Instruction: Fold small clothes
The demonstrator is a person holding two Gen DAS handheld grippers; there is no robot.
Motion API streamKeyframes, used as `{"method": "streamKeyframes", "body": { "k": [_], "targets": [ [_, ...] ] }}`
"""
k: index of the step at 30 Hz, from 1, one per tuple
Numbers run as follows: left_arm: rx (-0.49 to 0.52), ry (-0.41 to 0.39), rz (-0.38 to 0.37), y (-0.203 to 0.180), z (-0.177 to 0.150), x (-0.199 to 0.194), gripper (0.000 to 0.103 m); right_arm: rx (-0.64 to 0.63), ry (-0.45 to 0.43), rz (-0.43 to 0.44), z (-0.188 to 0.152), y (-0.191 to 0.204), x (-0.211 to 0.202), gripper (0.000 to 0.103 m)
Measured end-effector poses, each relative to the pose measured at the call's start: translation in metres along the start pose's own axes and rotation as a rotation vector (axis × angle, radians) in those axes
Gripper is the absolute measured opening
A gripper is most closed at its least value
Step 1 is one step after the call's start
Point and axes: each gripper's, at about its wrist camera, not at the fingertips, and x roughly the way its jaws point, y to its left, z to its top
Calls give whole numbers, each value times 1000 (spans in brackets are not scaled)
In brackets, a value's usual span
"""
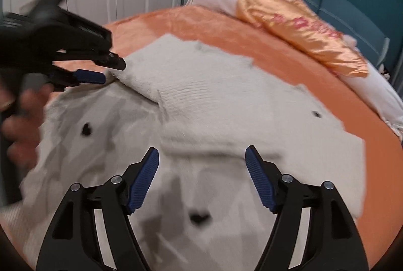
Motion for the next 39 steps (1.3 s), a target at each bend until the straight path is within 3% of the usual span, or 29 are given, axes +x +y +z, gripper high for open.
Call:
{"method": "streamKeyframes", "body": {
  "k": [1,3,4,5,8,10,11,12,14,15,18,20,21,22,23,24,25,26,27,29,31,32,35,37,39],
  "targets": [
    [-3,3,2,0,1,5,39,5,14,-5,4,1,12,67],
    [6,6,22,1,4,14,36,23,27,-20,9,-2,25,44],
    [16,5,28,1,5,17,30,57,29,-24,13,-12,25,8],
    [34,0,29,-1,7,19,2,129,6,27,19,-28,16,5],
    [42,-65,28,-3,12,8,4,427,-167,82,22,-93,-38,5],
    [57,-89,39,-5,14,6,4,648,-235,91,-2,-151,-62,6],
    [67,-88,60,-6,13,10,4,742,-223,83,-21,-176,-62,6],
    [70,-75,79,-5,11,16,4,838,-157,41,-47,-204,-49,6],
    [51,-47,96,1,6,26,4,912,7,-22,-84,-230,-17,6],
    [49,-48,98,1,4,26,4,942,52,9,-99,-237,-7,6],
    [73,-65,116,-2,2,22,4,934,-17,23,-97,-235,-22,9],
    [73,-59,121,-2,2,22,5,888,-51,-5,-85,-226,-32,18],
    [70,-56,121,-1,3,22,5,871,-56,-12,-80,-225,-32,26],
    [67,-54,121,-1,3,22,5,856,-55,-25,-77,-222,-30,51],
    [66,-53,121,-1,3,22,5,856,-55,-33,-76,-228,-25,66],
    [71,-54,123,-1,4,23,5,858,-48,-35,-75,-231,-19,65],
    [76,-55,125,-1,4,22,5,861,-9,-28,-76,-233,-10,46],
    [80,-56,128,-1,3,21,5,866,20,-31,-76,-237,-7,19],
    [82,-58,126,-2,3,21,5,878,13,-38,-74,-241,-12,14],
    [89,-65,125,-2,3,18,5,915,-111,-17,-73,-247,-41,13],
    [90,-61,127,-1,2,20,6,925,-165,-57,-77,-251,-65,15],
    [89,-59,130,0,2,21,6,924,-168,-80,-80,-251,-70,24],
    [91,-64,139,-2,0,22,6,912,-145,-70,-89,-248,-66,50],
    [87,-65,143,-3,-1,22,6,878,-108,-76,-85,-242,-51,60],
    [87,-64,146,-4,0,22,6,841,-24,-56,-86,-239,-28,59]
  ]
}}
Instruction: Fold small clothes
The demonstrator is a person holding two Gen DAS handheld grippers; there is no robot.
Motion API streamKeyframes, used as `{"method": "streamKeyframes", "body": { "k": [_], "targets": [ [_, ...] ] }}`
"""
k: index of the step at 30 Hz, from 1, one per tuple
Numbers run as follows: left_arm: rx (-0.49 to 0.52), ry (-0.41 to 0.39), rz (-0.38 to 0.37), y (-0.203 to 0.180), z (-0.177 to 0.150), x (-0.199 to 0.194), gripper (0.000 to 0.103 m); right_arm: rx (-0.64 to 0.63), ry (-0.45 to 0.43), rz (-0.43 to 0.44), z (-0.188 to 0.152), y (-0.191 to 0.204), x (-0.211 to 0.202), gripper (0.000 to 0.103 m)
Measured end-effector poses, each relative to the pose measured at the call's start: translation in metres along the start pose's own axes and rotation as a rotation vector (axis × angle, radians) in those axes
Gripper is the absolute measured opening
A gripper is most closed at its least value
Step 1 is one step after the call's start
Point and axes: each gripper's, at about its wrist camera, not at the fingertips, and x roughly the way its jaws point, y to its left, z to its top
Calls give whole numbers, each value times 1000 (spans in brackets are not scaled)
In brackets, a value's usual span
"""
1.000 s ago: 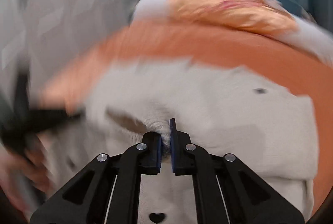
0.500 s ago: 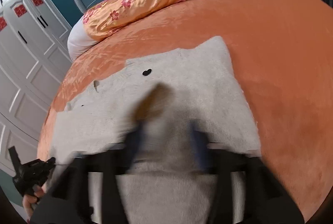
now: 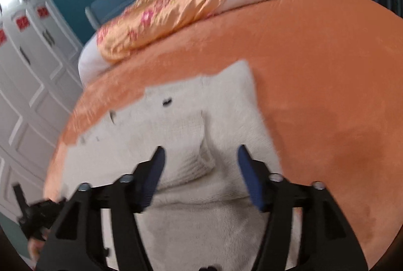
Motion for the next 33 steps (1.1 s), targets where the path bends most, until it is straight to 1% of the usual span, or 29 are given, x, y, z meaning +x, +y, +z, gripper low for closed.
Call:
{"method": "streamKeyframes", "body": {
  "k": [1,2,3,4,5,6,7,8,9,10,11,12,14,15,16,17,18,19,20,21,22,23,24,26,28,29,30,31,33],
  "targets": [
    [0,1,1,0,0,-1,6,-25,68,-19,0,5,18,36],
    [-2,-3,-2,0,1,-2,5,-41,86,-30,2,10,25,14],
    [-4,-18,-9,0,2,-5,5,-41,61,-15,7,14,19,7],
    [-4,-30,-14,0,3,-8,5,-26,-26,56,17,18,-2,7],
    [1,-51,-19,-1,4,-12,5,-16,-88,91,22,19,-19,7],
    [8,-59,-16,-1,5,-13,5,-7,-174,137,28,20,-42,7],
    [16,-60,-9,-1,5,-12,5,-5,-209,142,28,17,-48,6],
    [22,-49,12,-1,4,-6,5,-14,-204,107,26,14,-42,6],
    [19,-34,26,0,2,0,5,-28,-149,68,25,10,-25,6],
    [11,-20,34,2,1,5,5,-30,-24,2,19,1,10,6],
    [5,-24,38,2,-1,6,5,-17,60,-45,13,-7,32,6],
    [13,-31,40,1,-1,4,5,-11,42,-31,12,-7,30,6],
    [37,-38,43,-1,0,0,6,-5,-70,19,15,-2,0,7],
    [50,-35,46,-1,-1,2,9,-6,-113,29,15,-1,-9,8],
    [55,-31,51,1,-1,3,11,-20,-107,-24,13,-2,-5,10],
    [65,-30,54,2,-2,4,14,-34,-46,-80,11,-6,9,10],
    [72,-30,52,3,-4,1,14,-43,39,-128,8,-8,27,8],
    [77,-25,46,3,-5,-2,14,-21,42,-112,3,-17,24,5],
    [92,-16,32,3,-8,-10,20,-7,21,-94,2,-18,12,7],
    [111,-15,26,4,-10,-18,30,0,-1,-82,0,-19,-5,10],
    [133,-23,30,7,-15,-28,36,2,-49,-67,-6,-21,-35,11],
    [167,-53,60,11,-22,-45,48,1,-75,-47,-13,-22,-57,13],
    [191,-81,87,15,-29,-57,57,-12,-101,-29,-24,-25,-82,18],
    [237,-117,124,30,-49,-89,61,-58,-123,-51,-50,-29,-123,34],
    [251,-95,113,47,-66,-111,65,-110,-109,-71,-80,-33,-156,36],
    [253,-78,107,56,-76,-121,68,-137,-94,-76,-102,-36,-177,39],
    [254,-59,105,65,-86,-130,69,-147,-85,-83,-113,-37,-187,42],
    [259,-32,105,77,-99,-142,69,-161,-61,-100,-136,-42,-206,48],
    [256,8,116,92,-118,-156,69,-155,-27,-106,-170,-47,-225,50]
  ]
}}
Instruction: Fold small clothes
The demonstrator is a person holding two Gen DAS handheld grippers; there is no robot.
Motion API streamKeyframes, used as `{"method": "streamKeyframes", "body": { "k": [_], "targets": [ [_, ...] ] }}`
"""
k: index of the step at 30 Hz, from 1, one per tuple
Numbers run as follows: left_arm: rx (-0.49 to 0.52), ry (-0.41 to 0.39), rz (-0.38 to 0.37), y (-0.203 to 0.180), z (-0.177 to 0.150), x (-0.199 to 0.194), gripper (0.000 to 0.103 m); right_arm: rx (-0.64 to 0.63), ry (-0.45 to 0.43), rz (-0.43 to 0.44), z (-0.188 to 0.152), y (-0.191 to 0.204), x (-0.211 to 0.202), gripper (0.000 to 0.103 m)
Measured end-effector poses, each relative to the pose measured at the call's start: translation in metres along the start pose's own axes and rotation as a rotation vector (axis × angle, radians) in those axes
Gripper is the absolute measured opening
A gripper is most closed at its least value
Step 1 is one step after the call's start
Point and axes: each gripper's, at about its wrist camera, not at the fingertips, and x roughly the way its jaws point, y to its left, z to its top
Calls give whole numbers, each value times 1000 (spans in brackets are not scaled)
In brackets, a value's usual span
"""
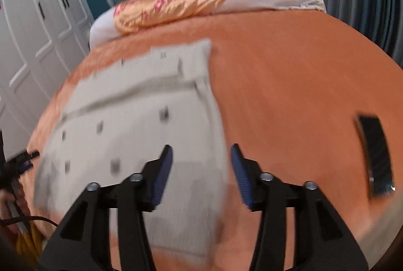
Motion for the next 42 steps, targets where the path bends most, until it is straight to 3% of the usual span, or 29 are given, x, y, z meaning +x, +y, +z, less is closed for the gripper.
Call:
{"method": "streamKeyframes", "body": {
  "k": [5,9,16,22,23,24,25,26,27,28,31,35,38,42],
  "targets": [
    [-102,88,-45,23,-49,-24,69,92,133,44,-57,-3,-18,51],
    [-114,96,-62,23,-71,-33,69,91,132,60,-64,8,-26,51],
    [-145,130,-86,19,-58,-12,70,218,199,3,-54,-2,14,62],
    [-103,156,-90,16,-50,2,71,198,249,27,-55,14,40,65],
    [-102,158,-99,17,-49,2,70,191,244,43,-54,17,41,63],
    [-104,160,-109,18,-48,2,58,190,239,58,-52,19,42,59],
    [-104,163,-117,19,-47,1,46,190,241,65,-51,22,44,47],
    [-103,178,-148,21,-44,1,15,188,250,76,-49,24,46,28],
    [-109,210,-202,23,-42,1,6,190,250,90,-47,25,46,11],
    [-118,213,-222,24,-40,-1,6,196,239,111,-43,26,42,5],
    [-80,163,-260,20,-33,-30,5,153,116,117,-29,33,5,4],
    [-24,117,-319,13,-32,-82,4,79,29,134,-23,37,-53,3],
    [65,130,-313,11,-48,-114,4,2,38,123,-34,39,-89,3],
    [133,229,-281,34,-89,-145,4,-178,161,67,-75,40,-125,3]
  ]
}}
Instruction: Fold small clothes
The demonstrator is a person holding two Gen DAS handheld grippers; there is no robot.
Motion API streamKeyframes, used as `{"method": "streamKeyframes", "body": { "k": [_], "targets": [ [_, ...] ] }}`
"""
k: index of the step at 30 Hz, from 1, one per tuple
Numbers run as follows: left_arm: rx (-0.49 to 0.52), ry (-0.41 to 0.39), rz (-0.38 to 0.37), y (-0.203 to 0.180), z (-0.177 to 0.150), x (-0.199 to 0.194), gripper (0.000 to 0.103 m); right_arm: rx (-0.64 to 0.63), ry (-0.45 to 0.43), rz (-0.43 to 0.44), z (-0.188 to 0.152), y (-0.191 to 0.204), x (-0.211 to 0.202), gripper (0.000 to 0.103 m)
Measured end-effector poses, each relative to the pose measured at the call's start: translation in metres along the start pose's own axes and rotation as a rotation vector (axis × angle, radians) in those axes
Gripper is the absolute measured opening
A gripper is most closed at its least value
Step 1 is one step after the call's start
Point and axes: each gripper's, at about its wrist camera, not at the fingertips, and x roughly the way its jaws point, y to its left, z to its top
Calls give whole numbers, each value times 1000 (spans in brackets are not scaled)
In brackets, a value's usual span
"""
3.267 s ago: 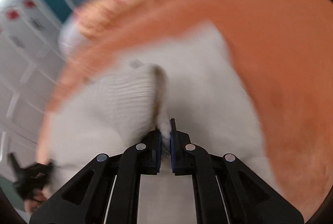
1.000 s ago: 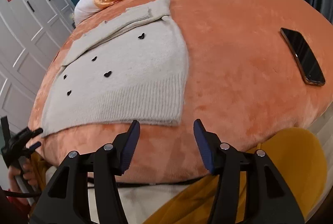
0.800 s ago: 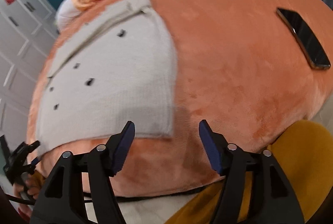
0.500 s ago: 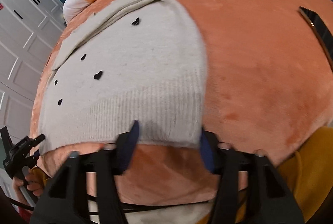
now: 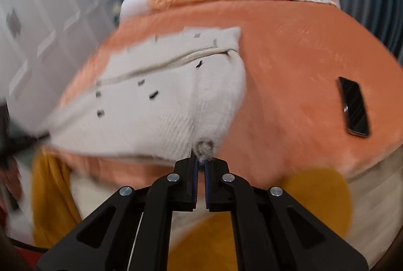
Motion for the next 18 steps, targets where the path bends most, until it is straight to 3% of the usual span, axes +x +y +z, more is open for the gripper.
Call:
{"method": "streamKeyframes", "body": {
  "k": [4,6,8,12,14,16,18],
  "targets": [
    [-41,128,40,13,-48,-14,4,-55,190,22,-50,5,-15,3],
    [-71,148,35,13,-54,-18,4,-80,211,36,-53,10,-19,3],
    [-91,121,10,8,-41,-20,4,-105,156,36,-36,11,-22,3],
    [-32,-111,-38,-15,49,-22,5,-23,-111,27,48,-15,-18,3],
    [-13,-242,-31,-20,99,-16,5,48,-242,16,102,-37,6,4],
    [-18,-352,-23,-25,150,-1,7,106,-295,17,139,-52,34,4],
    [-40,-372,-36,-30,186,24,12,178,-300,47,172,-67,71,6]
  ]
}}
